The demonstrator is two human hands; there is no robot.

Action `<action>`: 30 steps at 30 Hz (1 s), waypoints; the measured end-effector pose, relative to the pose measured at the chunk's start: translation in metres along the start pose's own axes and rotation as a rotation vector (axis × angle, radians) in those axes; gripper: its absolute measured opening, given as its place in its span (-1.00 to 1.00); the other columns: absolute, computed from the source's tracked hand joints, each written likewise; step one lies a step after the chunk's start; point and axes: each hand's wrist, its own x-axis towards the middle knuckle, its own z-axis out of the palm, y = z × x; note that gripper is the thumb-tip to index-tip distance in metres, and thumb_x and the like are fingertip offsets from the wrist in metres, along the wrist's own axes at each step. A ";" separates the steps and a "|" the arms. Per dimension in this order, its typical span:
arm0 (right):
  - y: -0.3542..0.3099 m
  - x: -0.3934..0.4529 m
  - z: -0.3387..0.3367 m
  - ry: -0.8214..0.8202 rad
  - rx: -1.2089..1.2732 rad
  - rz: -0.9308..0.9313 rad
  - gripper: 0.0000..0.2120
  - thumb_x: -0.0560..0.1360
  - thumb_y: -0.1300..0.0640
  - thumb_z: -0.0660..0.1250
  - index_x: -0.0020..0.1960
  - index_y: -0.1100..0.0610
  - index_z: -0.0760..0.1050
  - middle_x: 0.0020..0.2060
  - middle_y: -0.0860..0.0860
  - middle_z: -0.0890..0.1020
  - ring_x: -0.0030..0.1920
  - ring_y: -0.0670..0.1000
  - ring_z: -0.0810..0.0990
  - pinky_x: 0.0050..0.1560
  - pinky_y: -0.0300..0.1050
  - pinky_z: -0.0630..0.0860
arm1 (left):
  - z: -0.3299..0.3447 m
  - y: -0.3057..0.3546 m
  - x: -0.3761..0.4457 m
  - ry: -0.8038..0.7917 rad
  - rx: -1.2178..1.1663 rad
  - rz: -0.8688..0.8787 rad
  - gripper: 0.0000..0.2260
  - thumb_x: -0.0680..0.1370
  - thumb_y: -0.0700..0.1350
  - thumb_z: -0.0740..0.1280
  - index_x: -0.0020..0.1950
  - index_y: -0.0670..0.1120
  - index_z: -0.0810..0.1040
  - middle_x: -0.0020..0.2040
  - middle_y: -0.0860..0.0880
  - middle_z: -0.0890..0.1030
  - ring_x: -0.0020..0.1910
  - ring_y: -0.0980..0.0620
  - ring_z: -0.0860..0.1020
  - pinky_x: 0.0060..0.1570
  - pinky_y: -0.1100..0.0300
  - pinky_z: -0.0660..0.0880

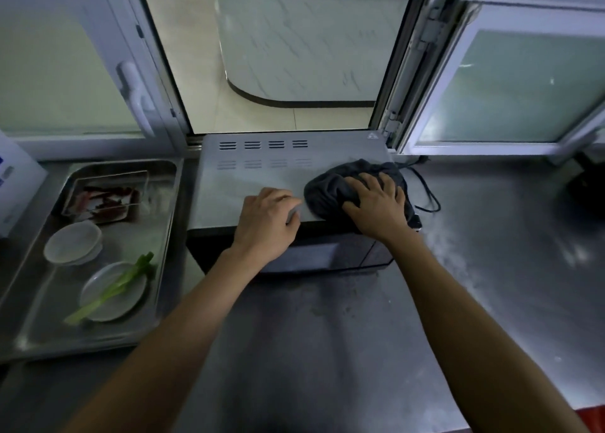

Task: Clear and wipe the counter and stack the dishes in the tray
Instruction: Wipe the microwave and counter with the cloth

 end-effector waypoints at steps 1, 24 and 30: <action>0.006 0.002 -0.001 0.003 0.004 0.006 -0.46 0.55 -0.19 0.15 0.50 -0.23 0.15 0.55 -0.05 0.16 0.56 0.16 -0.05 0.49 0.34 -0.05 | 0.004 0.006 0.005 -0.009 0.009 0.005 -0.77 0.57 -0.06 0.33 0.20 -0.05 0.62 0.17 0.02 0.61 0.21 -0.04 0.50 0.12 -0.09 0.46; -0.088 0.046 0.017 -0.062 0.016 -0.110 -0.39 0.55 -0.28 0.16 0.55 -0.19 0.10 0.59 0.01 0.05 0.56 0.24 -0.14 0.44 0.47 -0.13 | -0.026 -0.067 -0.046 0.207 0.088 -0.106 -0.78 0.53 -0.08 0.30 0.05 -0.12 0.67 0.06 -0.04 0.65 0.09 -0.07 0.57 0.04 -0.08 0.52; -0.186 0.044 0.039 -0.093 -0.001 -0.177 -0.38 0.55 -0.29 0.16 0.55 -0.21 0.08 0.59 0.02 0.04 0.56 0.25 -0.15 0.43 0.48 -0.12 | -0.055 -0.127 -0.084 0.263 0.055 -0.141 -0.82 0.54 -0.12 0.32 0.09 -0.13 0.64 0.05 -0.05 0.63 0.07 -0.10 0.56 0.02 -0.05 0.50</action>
